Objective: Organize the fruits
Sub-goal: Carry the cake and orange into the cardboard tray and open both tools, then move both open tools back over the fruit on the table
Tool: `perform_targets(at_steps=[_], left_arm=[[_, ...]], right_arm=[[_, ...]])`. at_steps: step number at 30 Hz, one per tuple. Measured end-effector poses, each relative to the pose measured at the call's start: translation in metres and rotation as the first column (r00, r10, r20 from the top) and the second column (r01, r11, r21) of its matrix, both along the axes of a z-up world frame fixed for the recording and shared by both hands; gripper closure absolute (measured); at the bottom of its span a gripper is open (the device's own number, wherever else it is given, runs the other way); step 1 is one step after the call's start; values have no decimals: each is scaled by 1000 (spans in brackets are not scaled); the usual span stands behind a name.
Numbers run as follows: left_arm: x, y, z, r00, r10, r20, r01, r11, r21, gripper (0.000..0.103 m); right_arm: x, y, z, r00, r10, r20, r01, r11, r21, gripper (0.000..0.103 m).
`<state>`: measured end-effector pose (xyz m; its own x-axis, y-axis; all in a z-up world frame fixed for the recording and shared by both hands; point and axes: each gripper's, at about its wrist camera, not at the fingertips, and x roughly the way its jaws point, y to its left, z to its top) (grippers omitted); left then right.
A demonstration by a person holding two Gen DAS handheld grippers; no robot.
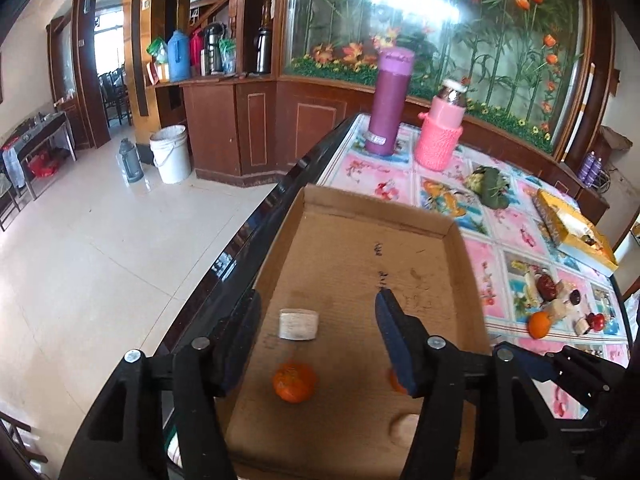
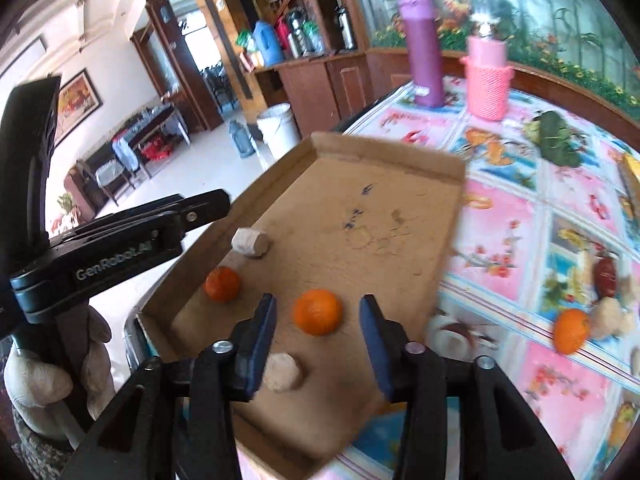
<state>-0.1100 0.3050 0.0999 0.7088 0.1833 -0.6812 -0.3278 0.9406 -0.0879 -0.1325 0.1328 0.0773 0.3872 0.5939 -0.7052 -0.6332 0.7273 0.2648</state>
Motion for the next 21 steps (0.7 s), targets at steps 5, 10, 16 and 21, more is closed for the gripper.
perform_targets(at_steps=[5,10,16,21], left_arm=[[-3,-39,16,995,-95,34,95,995,-13,35],[13,-95,6,974,-225,1,225,974,-38,35],[46,-169,-23,921,-383,-68,380,923,-57,35],[80,-207,-54,892,-437,-120,432,900,-61,35]], right_arm=[[-3,-62,9,996,-87,19,86,996,32,47],[2,-156,6,968,-252,16,252,968,22,47],[17,-269,-9,883,-470,-9,470,883,-18,47],[33,-340,-19,800,-599,-30,598,801,-33,48]])
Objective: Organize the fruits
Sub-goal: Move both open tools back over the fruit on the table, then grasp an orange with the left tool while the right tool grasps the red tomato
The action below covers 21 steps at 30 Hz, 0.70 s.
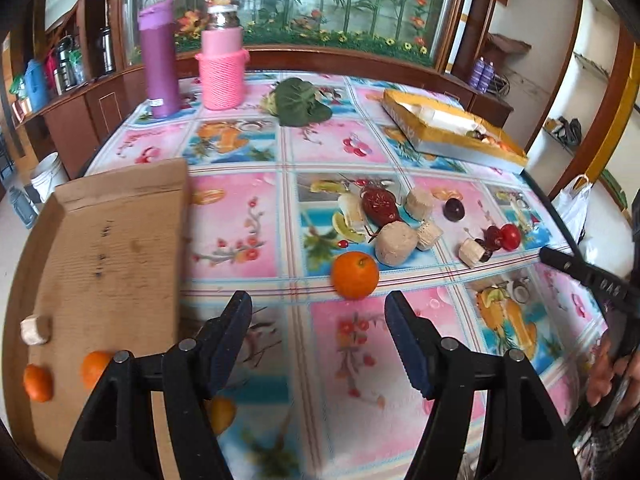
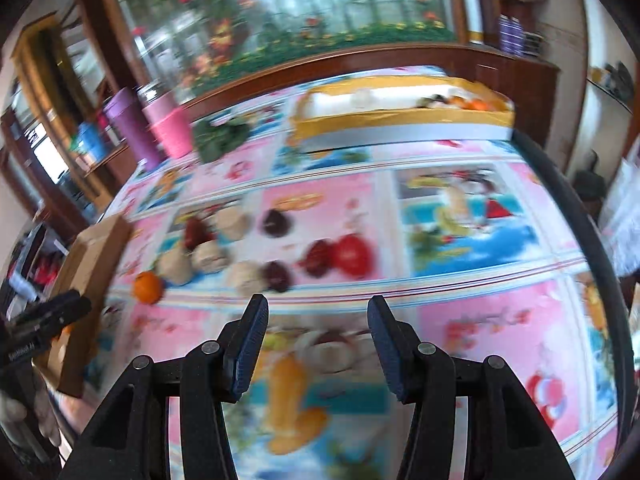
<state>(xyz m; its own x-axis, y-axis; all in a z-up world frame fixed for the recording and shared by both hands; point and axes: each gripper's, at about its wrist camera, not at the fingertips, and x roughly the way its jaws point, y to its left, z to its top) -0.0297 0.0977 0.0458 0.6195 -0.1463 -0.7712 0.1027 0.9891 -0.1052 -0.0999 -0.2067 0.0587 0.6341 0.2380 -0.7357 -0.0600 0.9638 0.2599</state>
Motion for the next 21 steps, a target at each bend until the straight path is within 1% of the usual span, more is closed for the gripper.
perform_targets(at_steps=[2,5,10,12,13,14,15,16,17,18,19,21], left_arm=[[12,-5,-13,1000,-2,-23,1,1000,-3,35],[26,-7,-26,998,-4,-62,2,999,-39,35],[36,-3,-33,999,-16,-51,12,997,-77,36],[39,-3,-34,998,-39,-47,34,994,-100,39],[39,-4,-35,998,-53,-43,48,993,-105,43],[39,-6,-35,997,-68,-41,63,992,-110,49],[39,-9,-36,995,-92,-37,87,989,-120,52],[39,-11,-37,994,-105,-33,100,988,-121,56],[39,-14,-37,994,-108,-28,104,989,-108,56],[39,-17,-37,993,-114,-26,111,989,-97,56],[39,-20,-37,993,-116,-24,114,990,-87,56],[40,-25,-37,992,-125,-20,123,989,-78,56]], right_arm=[[9,-19,-3,999,-35,-14,35,999,11,48],[23,-28,-7,998,-52,-35,53,999,3,48],[43,-21,-14,999,-27,-47,27,1000,5,48],[52,-14,-20,998,-7,-56,7,1000,1,48],[54,-11,-23,998,2,-63,-2,1000,0,49],[56,-9,-26,998,9,-69,-9,1000,2,49],[57,-9,-26,998,16,-58,-15,1000,21,49],[57,-8,-27,998,21,-59,-20,999,27,52],[57,-8,-26,998,25,-57,-24,999,33,55],[57,-9,-26,998,35,-56,-32,998,48,62],[56,-10,-26,998,42,-57,-38,997,59,66],[55,-11,-26,997,49,-60,-45,997,65,71]])
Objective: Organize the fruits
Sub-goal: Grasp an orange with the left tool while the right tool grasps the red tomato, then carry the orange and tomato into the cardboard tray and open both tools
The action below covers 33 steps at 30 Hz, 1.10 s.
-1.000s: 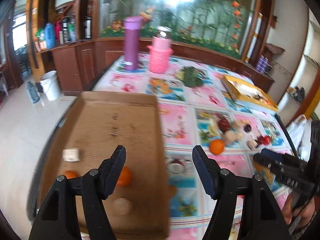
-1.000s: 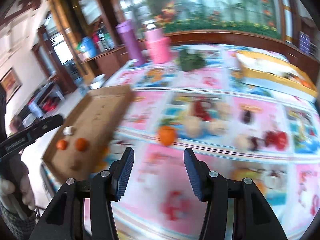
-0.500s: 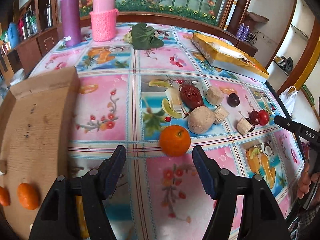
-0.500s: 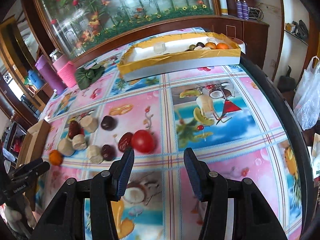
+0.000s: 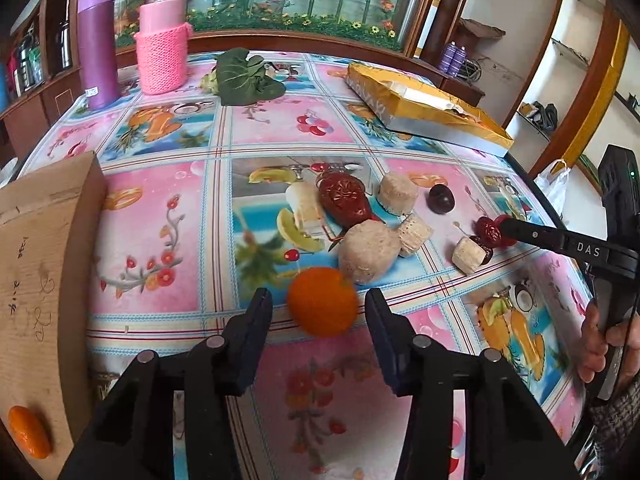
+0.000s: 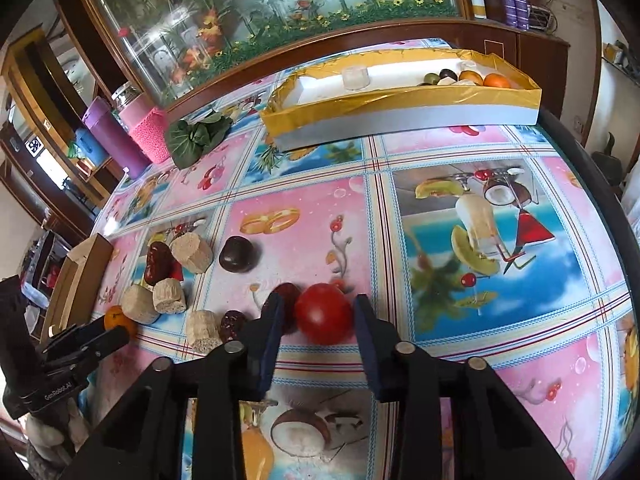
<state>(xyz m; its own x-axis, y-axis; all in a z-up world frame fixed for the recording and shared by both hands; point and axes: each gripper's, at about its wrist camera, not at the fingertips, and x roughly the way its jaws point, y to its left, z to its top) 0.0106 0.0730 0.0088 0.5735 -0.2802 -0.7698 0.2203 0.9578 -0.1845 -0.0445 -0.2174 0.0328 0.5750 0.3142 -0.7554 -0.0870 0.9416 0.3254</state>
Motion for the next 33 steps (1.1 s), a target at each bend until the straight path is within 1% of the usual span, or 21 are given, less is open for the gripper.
perform_targets(at_steps=[3,5,6,7,11,14,16,19,22,25,27,29,31,33], left_arm=[[4,-4,0,1000,-1,6,1,1000,-2,56],[6,-7,-1,1000,1,11,-1,1000,14,57],[6,-9,-1,1000,6,16,-7,999,35,61],[5,-10,-1,1000,11,19,-12,999,51,71],[1,-7,1,1000,24,3,-24,998,53,71],[-10,-5,7,999,31,13,-31,998,58,72],[-20,-1,16,999,34,31,-35,998,53,71],[-34,11,34,997,44,58,-45,999,28,71],[-48,32,52,994,70,86,-71,997,9,71],[-57,63,67,988,115,100,-114,993,-14,71],[-59,89,74,982,161,99,-160,987,-16,71],[-58,116,79,973,212,95,-213,977,1,71],[-55,147,83,958,270,100,-275,960,44,71],[-48,175,82,944,317,91,-323,944,67,71]], right_arm=[[-5,-1,-1,1000,13,6,-13,1000,12,71],[-6,0,-1,1000,12,8,-12,1000,10,71],[-6,1,-1,1000,12,10,-12,1000,2,71],[-5,3,-1,1000,12,13,-11,1000,-7,71],[-3,5,-2,1000,3,15,-2,1000,-11,71],[-5,5,-2,1000,3,5,-3,1000,4,72],[-10,5,1,1000,3,5,-3,1000,21,72],[-20,8,14,1000,8,31,-9,999,34,72],[-32,20,33,997,39,59,-43,997,63,72],[-41,45,54,991,100,91,-108,991,79,72],[-45,71,68,982,156,110,-166,982,90,72],[-48,103,80,967,222,127,-235,967,96,71],[-49,136,87,948,287,134,-302,948,101,71],[-49,173,91,926,354,132,-368,923,109,71]])
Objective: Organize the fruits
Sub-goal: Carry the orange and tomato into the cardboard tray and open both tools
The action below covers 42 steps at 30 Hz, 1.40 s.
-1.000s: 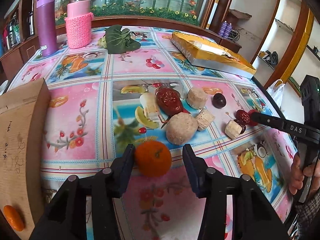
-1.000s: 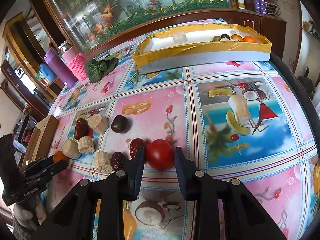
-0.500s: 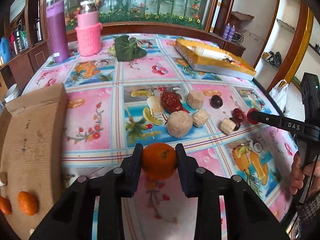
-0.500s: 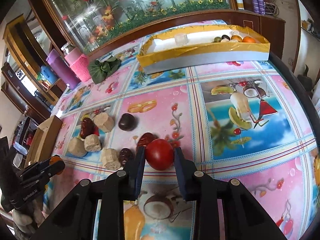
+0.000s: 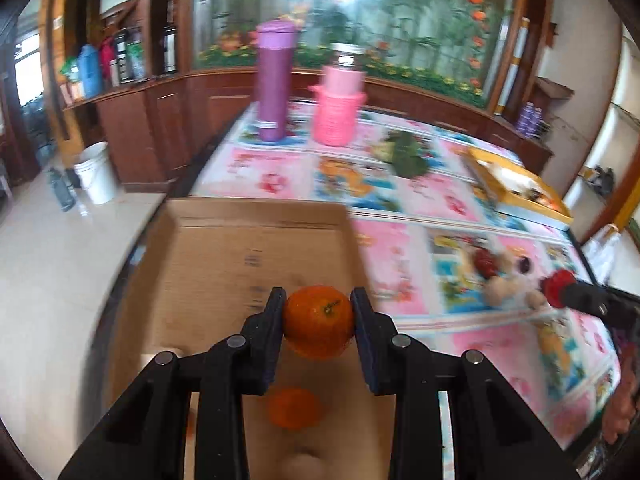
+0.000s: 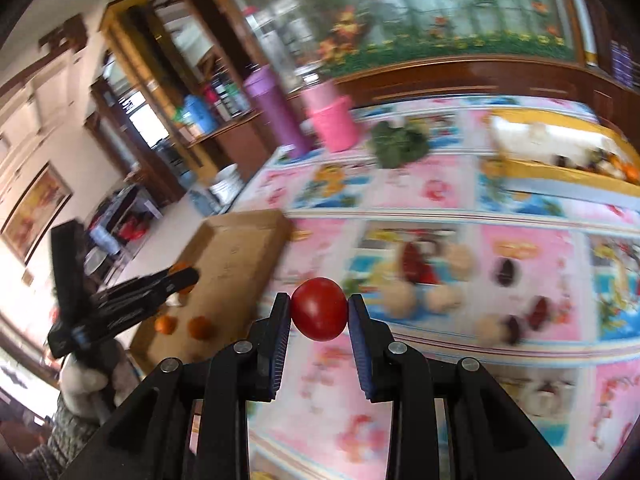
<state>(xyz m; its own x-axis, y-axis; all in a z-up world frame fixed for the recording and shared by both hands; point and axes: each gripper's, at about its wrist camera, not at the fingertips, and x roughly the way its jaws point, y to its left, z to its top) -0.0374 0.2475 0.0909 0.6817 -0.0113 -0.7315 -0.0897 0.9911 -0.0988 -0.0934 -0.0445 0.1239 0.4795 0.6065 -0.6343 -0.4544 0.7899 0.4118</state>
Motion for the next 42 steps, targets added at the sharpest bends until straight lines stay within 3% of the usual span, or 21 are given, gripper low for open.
perform_targets(at_steps=[5,11,16,21,30,33,35,37,42], left_arm=[[24,63,-21,991,104,-88,-105,994,-15,71],[38,92,-57,971,145,-188,-159,985,-61,71],[37,103,-66,968,144,-204,-171,978,-121,71],[32,107,-63,973,138,-183,-166,975,-147,69],[0,94,-18,985,164,-56,-169,979,-118,64],[-19,80,3,988,157,4,-155,981,-118,51],[-33,64,16,990,134,46,-128,984,-123,41],[-40,47,25,992,103,70,-94,988,-125,38],[-44,-2,32,998,6,69,3,992,-126,35]], right_arm=[[6,96,-8,990,141,-20,-141,989,-32,71],[19,189,-43,977,208,-56,-214,965,-154,71],[32,220,-71,971,214,-105,-232,951,-204,71],[33,231,-82,972,214,-95,-231,944,-236,69],[21,219,-67,980,191,-56,-198,960,-197,60],[14,199,-54,985,172,-25,-174,970,-171,55],[7,177,-45,988,153,3,-151,976,-156,50],[-1,155,-39,991,128,31,-122,981,-154,45],[-14,69,-36,998,12,54,-3,986,-167,44]])
